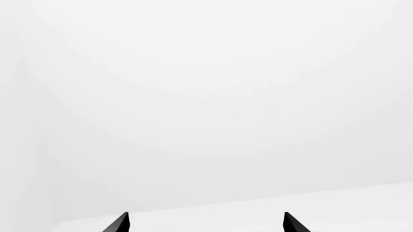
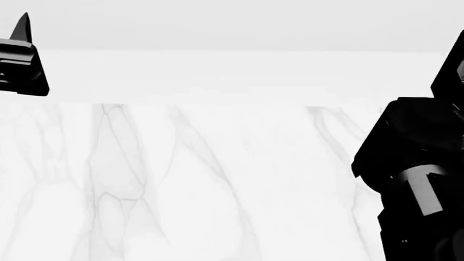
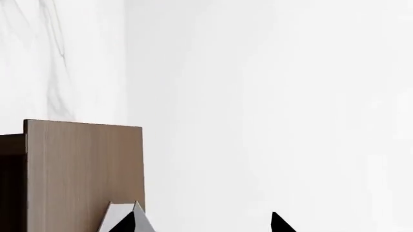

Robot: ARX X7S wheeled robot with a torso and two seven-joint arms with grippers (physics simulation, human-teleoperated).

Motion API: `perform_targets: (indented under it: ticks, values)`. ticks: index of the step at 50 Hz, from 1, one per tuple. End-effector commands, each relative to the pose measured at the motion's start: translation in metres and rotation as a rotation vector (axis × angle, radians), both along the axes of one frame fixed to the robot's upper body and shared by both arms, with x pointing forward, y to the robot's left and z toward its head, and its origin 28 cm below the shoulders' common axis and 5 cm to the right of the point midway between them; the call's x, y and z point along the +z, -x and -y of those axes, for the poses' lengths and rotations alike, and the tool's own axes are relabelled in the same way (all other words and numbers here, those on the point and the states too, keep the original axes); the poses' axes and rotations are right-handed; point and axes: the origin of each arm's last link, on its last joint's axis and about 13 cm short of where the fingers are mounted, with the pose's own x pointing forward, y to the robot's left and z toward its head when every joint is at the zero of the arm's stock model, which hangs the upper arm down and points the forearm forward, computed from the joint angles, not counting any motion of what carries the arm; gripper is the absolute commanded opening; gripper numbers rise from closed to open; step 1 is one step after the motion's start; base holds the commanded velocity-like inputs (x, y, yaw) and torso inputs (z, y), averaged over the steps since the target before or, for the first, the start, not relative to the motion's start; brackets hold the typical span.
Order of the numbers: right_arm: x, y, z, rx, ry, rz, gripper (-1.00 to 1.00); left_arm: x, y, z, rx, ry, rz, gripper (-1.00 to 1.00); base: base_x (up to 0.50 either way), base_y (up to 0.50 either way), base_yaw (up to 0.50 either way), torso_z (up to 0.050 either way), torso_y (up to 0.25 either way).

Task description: Pick up the book on the left and place it on top of the shelf.

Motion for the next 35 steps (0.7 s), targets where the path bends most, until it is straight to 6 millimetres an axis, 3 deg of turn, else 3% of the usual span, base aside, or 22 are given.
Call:
perform_targets:
  ticks: [1,10,17,21,25,30,35]
  values:
    - [0.007,-0.008,-0.011,0.084,0.021,0.023,1.0,-0.001,0.0,0.0,0.0,0.001,-0.001,1.0,0.0,0.0,0.0,0.0,0.0]
    - [0.01,-0.014,-0.017,0.153,-0.003,0.077,1.0,-0.001,-0.001,0.0,-0.001,0.003,-0.002,1.0,0.0,0.0,0.0,0.0,0.0]
    - [0.011,-0.031,-0.036,0.363,-0.297,0.244,1.0,-0.002,-0.001,0.0,-0.001,0.002,-0.004,1.0,0.0,0.0,0.0,0.0,0.0]
    - [0.018,-0.04,-0.05,0.525,-0.732,0.328,1.0,-0.001,-0.001,0.0,-0.001,0.0,-0.003,1.0,0.0,0.0,0.0,0.0,0.0]
    - [0.026,-0.044,-0.056,0.651,-0.999,0.383,1.0,-0.001,-0.002,0.001,-0.001,0.001,-0.004,1.0,0.0,0.0,0.0,0.0,0.0]
    - [0.023,-0.048,-0.059,0.792,-1.124,0.413,1.0,-0.002,-0.002,0.001,-0.003,-0.003,-0.006,1.0,0.0,0.0,0.0,0.0,0.0]
    - [0.012,-0.038,-0.066,0.856,-1.139,0.415,1.0,-0.001,-0.002,0.002,-0.003,-0.004,-0.005,1.0,0.0,0.0,0.0,0.0,0.0]
